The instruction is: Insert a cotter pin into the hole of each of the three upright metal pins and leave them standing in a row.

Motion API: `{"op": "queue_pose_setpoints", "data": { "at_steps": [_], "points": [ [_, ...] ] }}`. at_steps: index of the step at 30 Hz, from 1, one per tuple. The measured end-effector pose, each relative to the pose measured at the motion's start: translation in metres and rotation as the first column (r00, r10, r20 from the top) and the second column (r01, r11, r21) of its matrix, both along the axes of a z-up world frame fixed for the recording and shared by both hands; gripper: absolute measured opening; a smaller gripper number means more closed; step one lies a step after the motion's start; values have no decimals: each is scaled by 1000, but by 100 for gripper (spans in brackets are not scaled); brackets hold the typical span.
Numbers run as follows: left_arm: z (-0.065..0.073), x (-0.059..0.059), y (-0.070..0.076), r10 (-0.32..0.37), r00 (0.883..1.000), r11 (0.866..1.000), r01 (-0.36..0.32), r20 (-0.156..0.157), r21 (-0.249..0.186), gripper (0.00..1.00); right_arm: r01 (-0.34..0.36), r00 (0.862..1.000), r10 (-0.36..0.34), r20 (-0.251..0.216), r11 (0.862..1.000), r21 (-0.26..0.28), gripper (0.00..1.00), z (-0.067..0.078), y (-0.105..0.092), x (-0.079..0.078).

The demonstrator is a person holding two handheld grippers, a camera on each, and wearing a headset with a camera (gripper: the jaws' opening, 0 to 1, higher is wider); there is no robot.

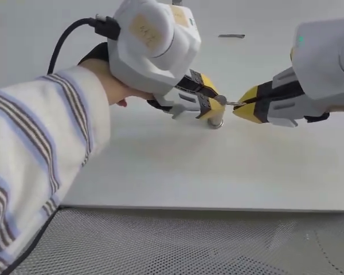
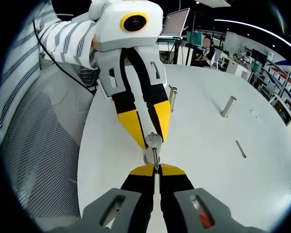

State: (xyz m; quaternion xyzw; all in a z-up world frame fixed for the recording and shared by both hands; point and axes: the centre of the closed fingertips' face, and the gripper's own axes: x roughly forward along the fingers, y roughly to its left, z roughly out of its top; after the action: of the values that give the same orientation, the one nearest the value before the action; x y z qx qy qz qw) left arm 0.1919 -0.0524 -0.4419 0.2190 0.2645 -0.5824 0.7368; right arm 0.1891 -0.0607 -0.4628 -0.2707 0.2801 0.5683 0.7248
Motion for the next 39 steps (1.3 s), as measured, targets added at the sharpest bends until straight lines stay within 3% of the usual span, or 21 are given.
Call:
{"op": "queue_pose_setpoints", "data": {
  "at_steps": [8,11,14,24,30,33,39],
  "points": [
    [0,-1,0,4,1000,1000,-4,3,6,10,-34,999,34,12,999,-3,0,0,6,-1],
    [-1,-2,-1,5,1000,1000,-5,0,3,10,-8,1000,8,-9,1000,21,1,1,9,-2],
    [-1,-2,0,6,1000,1000,-6,-2,5,10,-1,1000,2,-4,999,39,10,5,8,-1],
    [-1,-2,-1,12,1000,1000,-12,-6,3,10,31,999,-31,-42,1000,-1,1,1,-13,-6],
    [-1,-2,-1,11,1000,1000,-11,-4,5,10,31,998,-29,-56,999,31,0,11,-9,-13],
    [-1,-2,-1,11,1000,1000,-11,-4,6,10,34,997,-32,-74,999,23,0,6,-8,-11],
    [-1,-1,0,13,1000,1000,-13,-4,6,10,35,997,-33,-71,999,26,0,10,-4,-7]
  ]
}}
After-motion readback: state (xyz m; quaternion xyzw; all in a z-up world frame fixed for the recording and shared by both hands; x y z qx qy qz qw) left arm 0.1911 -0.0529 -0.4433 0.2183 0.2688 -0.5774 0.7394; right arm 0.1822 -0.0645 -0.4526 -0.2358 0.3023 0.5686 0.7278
